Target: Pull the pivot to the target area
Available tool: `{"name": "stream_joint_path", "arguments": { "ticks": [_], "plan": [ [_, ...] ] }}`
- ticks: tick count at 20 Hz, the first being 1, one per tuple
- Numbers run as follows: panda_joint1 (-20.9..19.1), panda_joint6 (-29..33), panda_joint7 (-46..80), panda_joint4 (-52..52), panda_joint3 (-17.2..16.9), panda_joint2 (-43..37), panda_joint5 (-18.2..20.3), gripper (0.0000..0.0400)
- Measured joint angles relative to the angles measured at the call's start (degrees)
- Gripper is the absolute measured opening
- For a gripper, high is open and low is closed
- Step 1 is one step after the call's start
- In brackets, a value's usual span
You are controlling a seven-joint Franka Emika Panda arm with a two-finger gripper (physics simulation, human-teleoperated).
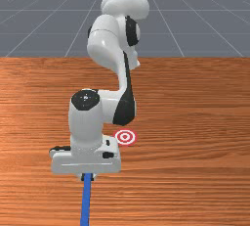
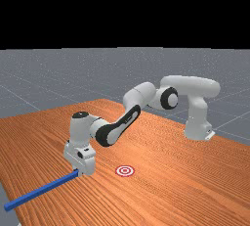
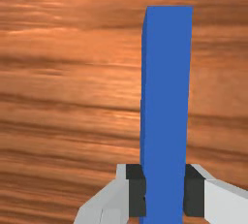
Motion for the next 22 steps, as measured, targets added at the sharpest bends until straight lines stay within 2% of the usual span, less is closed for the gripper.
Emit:
{"name": "stream_joint_path", "arguments": {
  "ticks": [3,4,7,8,10,13,15,22],
  "plan": [
    [0.0,1.2,7.8,-4.1,-1.1,-2.3,0.3,0.0097],
    [-0.7,2.8,1.3,-6.5,0.0,-3.5,-0.4,0.0096],
    [-1.1,5.7,6.6,-13.5,-0.8,-7.2,-0.3,0.0097],
    [0.8,1.4,31.4,-10.0,-4.6,-5.9,3.1,0.0114],
    [0.7,4.8,33.4,-17.6,-5.3,-10.0,3.4,0.0112],
    [1.5,6.2,47.1,-23.5,-7.5,-13.3,5.9,0.0123],
    [1.9,8.1,51.4,-28.6,-8.5,-16.0,6.8,0.0124],
    [6.0,5.9,68.9,-27.7,-10.8,-15.8,9.7,0.0123]
  ]
}}
